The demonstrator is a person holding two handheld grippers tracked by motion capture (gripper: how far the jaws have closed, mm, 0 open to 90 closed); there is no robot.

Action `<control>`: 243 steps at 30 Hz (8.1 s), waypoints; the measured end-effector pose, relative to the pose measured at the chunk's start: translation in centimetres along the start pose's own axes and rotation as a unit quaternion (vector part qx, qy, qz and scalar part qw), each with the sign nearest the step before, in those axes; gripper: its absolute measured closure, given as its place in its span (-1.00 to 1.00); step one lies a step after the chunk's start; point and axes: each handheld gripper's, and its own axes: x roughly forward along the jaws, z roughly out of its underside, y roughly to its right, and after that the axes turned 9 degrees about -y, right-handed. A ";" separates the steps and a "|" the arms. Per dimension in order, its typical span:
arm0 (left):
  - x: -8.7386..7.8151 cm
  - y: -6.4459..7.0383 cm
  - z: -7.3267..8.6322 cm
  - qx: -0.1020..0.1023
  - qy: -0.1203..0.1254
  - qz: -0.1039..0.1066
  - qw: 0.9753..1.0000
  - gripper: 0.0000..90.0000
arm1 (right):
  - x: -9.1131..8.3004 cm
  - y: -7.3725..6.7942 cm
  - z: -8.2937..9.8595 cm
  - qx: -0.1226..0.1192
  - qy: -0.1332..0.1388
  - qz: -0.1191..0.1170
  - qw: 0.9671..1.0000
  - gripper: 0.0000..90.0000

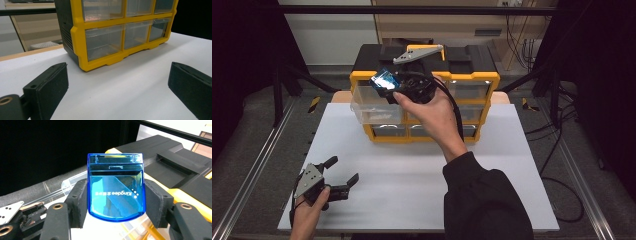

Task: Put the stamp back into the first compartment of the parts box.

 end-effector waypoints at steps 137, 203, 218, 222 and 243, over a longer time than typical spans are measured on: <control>0.0 0.2 0.2 0.006 -0.009 -0.011 1.000 -0.94 | -8.9 5.1 9.3 0.078 0.095 0.185 0.975 -0.94; -0.2 0.4 0.1 0.013 -0.005 -0.020 1.000 -0.94 | -11.0 3.3 19.8 0.077 0.051 0.201 0.975 -0.93; 0.1 0.4 0.1 0.014 -0.009 -0.015 1.000 -0.94 | -10.2 3.3 23.0 0.090 0.034 0.200 0.975 -0.93; 0.0 0.4 0.2 0.016 -0.011 -0.016 1.000 -0.94 | -10.1 3.4 23.8 0.098 0.033 0.199 0.975 -0.92; -0.1 0.3 0.1 0.012 -0.007 -0.014 1.000 -0.94 | -9.5 3.3 27.6 0.118 0.035 0.194 0.973 -0.83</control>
